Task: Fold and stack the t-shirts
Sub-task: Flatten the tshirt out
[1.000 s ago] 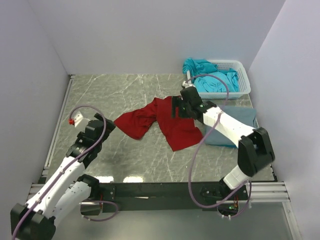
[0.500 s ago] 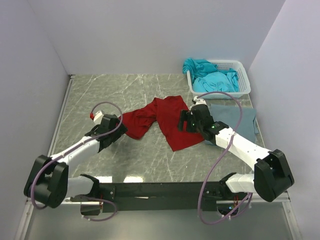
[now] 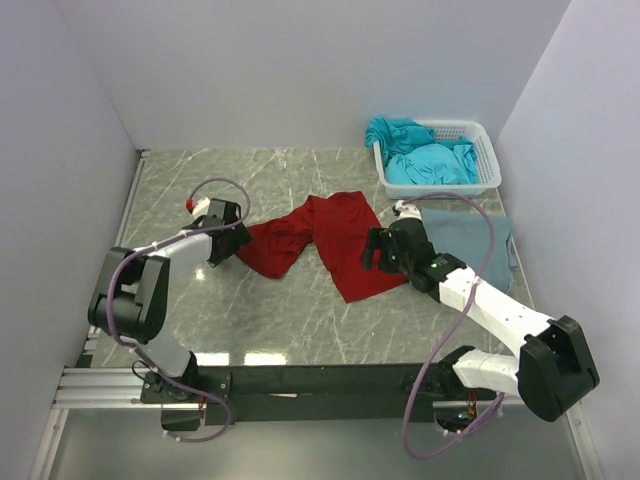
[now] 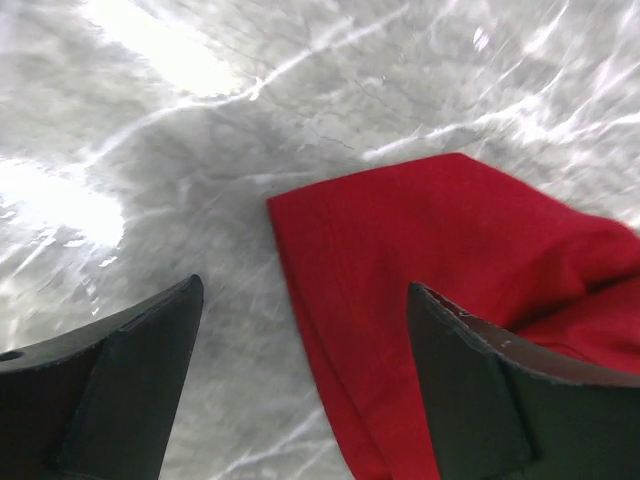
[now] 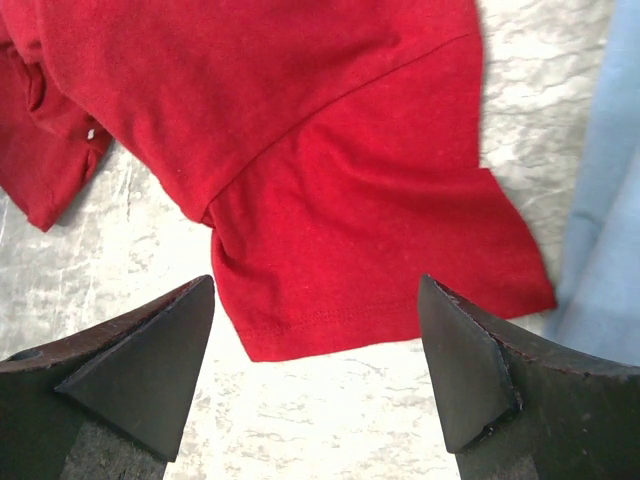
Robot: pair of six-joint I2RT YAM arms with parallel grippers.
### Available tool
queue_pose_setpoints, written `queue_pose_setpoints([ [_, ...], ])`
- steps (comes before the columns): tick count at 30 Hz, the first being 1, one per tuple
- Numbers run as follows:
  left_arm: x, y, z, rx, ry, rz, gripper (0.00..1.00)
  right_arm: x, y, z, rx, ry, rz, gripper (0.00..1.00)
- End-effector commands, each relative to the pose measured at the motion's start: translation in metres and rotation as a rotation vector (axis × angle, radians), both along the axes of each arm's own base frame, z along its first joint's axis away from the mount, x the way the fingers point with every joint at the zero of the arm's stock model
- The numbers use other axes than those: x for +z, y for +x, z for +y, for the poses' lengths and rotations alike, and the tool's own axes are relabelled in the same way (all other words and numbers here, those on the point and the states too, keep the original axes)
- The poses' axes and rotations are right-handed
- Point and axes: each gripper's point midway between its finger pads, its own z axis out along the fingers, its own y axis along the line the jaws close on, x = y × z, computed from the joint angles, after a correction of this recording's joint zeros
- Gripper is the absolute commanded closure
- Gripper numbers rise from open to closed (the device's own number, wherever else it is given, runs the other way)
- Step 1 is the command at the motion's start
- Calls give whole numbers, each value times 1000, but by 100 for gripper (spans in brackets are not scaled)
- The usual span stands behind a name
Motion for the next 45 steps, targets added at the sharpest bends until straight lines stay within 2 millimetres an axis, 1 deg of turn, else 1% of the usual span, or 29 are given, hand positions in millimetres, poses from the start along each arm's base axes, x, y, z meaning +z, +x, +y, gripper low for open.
queue_pose_setpoints([
  [1, -4, 10, -10, -71, -6, 33, 14, 10, 3, -8, -44, -8, -55, 12],
  [3, -8, 13, -10, -75, 6, 57, 21, 10, 2, -11, -49, -14, -57, 12],
  [6, -22, 10, -14, -99, 4, 107, 30, 10, 2, -15, -66, -28, -64, 12],
  [9, -30, 10, -22, -138, -21, 126, 37, 10, 3, -18, -75, -39, -66, 12],
  [11, -33, 11, -24, -151, -27, 136, 40, 8, 3, -18, -75, -46, -63, 12],
  [14, -39, 11, -26, -168, -28, 158, 50, 6, 3, -21, -87, -56, -60, 12],
  [16, -44, 13, -30, -197, -31, 171, 74, 5, 4, -22, -88, -66, -60, 12],
  [17, -43, 14, -31, -201, -38, 168, 74, 6, 4, -22, -88, -65, -61, 12],
  [18, -47, 13, -32, -210, -38, 178, 91, 4, 4, -23, -92, -70, -58, 12],
  [19, -47, 14, -33, -214, -41, 178, 99, 4, 5, -23, -93, -72, -58, 12],
  [23, -46, 14, -31, -205, -38, 167, 100, 1, 5, -25, -98, -84, -50, 12],
  [24, -40, 16, -30, -195, -29, 143, 100, 1, 5, -25, -98, -88, -50, 12],
  [26, -38, 12, -22, -167, -9, 137, 100, 0, 5, -24, -93, -90, -44, 12],
  [27, -28, 14, -21, -166, -1, 109, 100, -1, 5, -24, -90, -94, -40, 12],
  [29, -23, 9, -12, -137, 30, 89, 100, -3, 6, -23, -84, -99, -34, 12],
  [30, -10, 10, -10, -136, 34, 56, 100, -5, 5, -23, -83, -105, -28, 12],
  [31, -6, 9, -4, -117, 53, 44, 100, -6, 6, -23, -84, -108, -22, 12],
  [32, -6, 2, 0, -105, 63, 45, 100, -8, 6, -24, -84, -113, -15, 12],
  [33, 6, 2, 4, -78, 61, 11, 100, -12, 5, -23, -81, -121, 2, 12],
  [34, 10, -2, 8, -57, 68, -1, 100, -15, 4, -24, -82, -125, 13, 12],
  [35, 7, -12, 18, -21, 96, 7, 100, -18, 2, -23, -75, -131, 29, 12],
  [36, 20, -14, 22, 21, 82, -35, 100, -20, 2, -23, -77, -135, 42, 12],
  [37, 23, -19, 26, 51, 83, -50, 100, -27, 0, -23, -79, -144, 65, 12],
  [38, 19, -30, 38, 113, 105, -45, 99, -31, -3, -24, -78, -151, 86, 12],
  [39, 32, -33, 44, 146, 103, -87, 100, -33, -3, -24, -83, -149, 99, 12],
  [41, 34, -47, 58, 224, 120, -95, 99, -39, -6, -21, -74, -145, 124, 14],
  [42, 44, -53, 66, 280, 121, -130, 99, -41, -9, -16, -63, -136, 135, 15],
  [44, 46, -61, 71, 315, 113, -150, 99, -45, -11, -10, -45, -128, 151, 16],
  [45, 54, -63, 73, 325, 101, -179, 99, -47, -16, -1, -11, -113, 161, 17],
])
